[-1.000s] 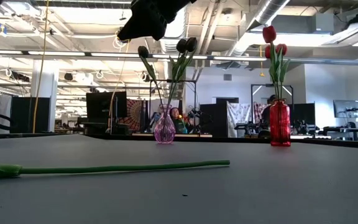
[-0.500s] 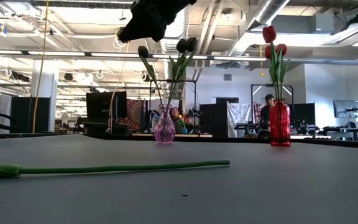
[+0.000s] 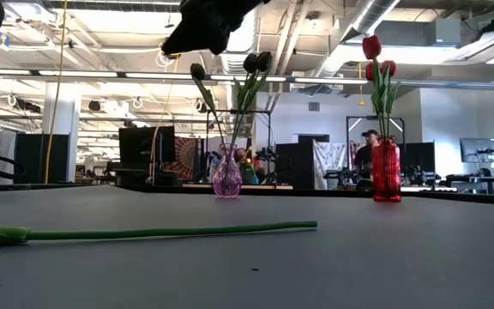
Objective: Sort flowers into vase by color
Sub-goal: Put the dark red flower into the yellow vase
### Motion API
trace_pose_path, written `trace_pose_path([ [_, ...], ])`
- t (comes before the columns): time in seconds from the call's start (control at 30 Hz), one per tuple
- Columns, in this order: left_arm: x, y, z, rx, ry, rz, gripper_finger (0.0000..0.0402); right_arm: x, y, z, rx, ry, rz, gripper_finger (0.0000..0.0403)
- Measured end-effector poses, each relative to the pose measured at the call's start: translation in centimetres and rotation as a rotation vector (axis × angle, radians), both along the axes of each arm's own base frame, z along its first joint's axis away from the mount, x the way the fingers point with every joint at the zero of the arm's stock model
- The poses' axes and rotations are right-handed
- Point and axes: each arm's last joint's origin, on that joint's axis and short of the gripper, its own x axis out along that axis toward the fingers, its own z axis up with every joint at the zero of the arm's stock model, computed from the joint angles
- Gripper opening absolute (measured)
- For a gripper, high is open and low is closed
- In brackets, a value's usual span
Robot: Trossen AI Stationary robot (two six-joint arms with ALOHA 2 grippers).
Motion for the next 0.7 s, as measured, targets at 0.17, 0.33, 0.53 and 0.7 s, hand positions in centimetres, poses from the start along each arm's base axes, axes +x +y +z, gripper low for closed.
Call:
trace_pose_path([
  [0.17, -0.1, 0.3, 0.5, -0.01, 0.145, 0.048, 0.0139, -0.1, 0.6, 0.0, -0.001, 0.0, 0.013, 0.024],
  [0.33, -0.8, 1.1, 1.9, 0.03, 0.253, 0.129, 0.0146, -0.3, 1.3, 0.0, -0.001, 0.001, 0.03, 0.024],
  [0.53, -1.4, 1.8, 3.8, -0.007, 0.293, 0.189, 0.0147, -0.4, 2.0, 0.0, -0.001, 0.001, 0.045, 0.024],
  [0.7, -1.8, 2.3, 4.2, -0.069, 0.466, 0.259, 0.0147, -0.5, 2.4, 0.0, -0.002, 0.005, 0.054, 0.024],
])
